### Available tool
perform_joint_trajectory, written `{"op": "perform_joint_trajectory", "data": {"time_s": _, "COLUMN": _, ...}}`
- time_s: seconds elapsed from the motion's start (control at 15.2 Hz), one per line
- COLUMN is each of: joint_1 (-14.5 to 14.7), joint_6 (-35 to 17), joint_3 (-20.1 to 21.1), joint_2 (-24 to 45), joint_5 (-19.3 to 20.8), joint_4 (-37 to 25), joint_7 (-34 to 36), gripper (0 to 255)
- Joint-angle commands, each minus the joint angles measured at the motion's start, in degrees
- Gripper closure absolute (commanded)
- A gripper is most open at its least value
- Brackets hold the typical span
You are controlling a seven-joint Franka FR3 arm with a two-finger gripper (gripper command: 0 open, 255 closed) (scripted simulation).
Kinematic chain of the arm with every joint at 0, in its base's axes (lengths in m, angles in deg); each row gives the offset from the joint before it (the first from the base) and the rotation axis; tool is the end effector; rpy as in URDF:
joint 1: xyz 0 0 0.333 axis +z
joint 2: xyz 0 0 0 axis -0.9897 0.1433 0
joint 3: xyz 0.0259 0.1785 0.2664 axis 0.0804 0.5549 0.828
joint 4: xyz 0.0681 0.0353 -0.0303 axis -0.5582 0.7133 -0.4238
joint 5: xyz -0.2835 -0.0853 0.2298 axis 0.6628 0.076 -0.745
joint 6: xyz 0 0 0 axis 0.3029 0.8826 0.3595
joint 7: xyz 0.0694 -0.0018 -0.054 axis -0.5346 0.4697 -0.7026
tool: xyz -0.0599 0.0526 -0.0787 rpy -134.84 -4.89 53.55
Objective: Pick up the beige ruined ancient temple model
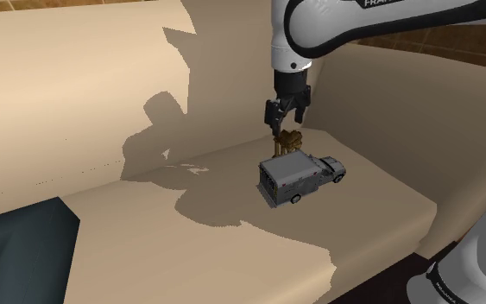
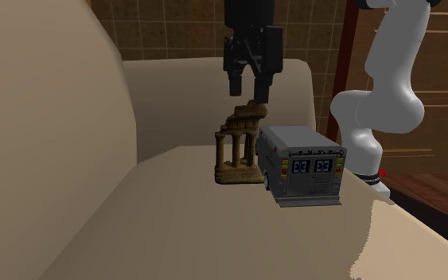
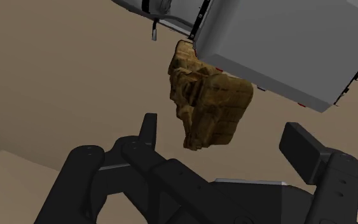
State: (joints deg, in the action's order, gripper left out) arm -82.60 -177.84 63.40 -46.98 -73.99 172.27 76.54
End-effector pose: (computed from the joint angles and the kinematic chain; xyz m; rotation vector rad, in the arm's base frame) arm 0.4546 0.1221 0.5600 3.1140 0.0739 -0.0343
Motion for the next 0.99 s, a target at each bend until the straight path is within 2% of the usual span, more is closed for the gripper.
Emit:
{"op": "perform_joint_trajectory", "data": {"time_s": 0.0, "joint_1": 0.12, "joint_6": -1.31, "joint_3": 0.36, "joint_2": 0.85, "joint_5": 0.18, "joint_4": 0.42, "joint_7": 0.63, "gripper": 0}}
{"op": "perform_joint_trajectory", "data": {"time_s": 0.33, "joint_1": 0.19, "joint_6": -5.59, "joint_3": 0.50, "joint_2": 1.08, "joint_5": 0.18, "joint_4": 4.48, "joint_7": 0.72, "gripper": 0}}
{"op": "perform_joint_trajectory", "data": {"time_s": 0.46, "joint_1": 0.19, "joint_6": -5.59, "joint_3": 0.50, "joint_2": 1.08, "joint_5": 0.18, "joint_4": 4.48, "joint_7": 0.72, "gripper": 0}}
{"op": "perform_joint_trajectory", "data": {"time_s": 0.53, "joint_1": 0.20, "joint_6": -5.59, "joint_3": 0.51, "joint_2": 1.06, "joint_5": 0.17, "joint_4": 4.49, "joint_7": 0.73, "gripper": 255}}
{"op": "perform_joint_trajectory", "data": {"time_s": 0.92, "joint_1": 0.18, "joint_6": -5.62, "joint_3": 0.48, "joint_2": 1.01, "joint_5": 0.16, "joint_4": 4.57, "joint_7": 0.68, "gripper": 255}}
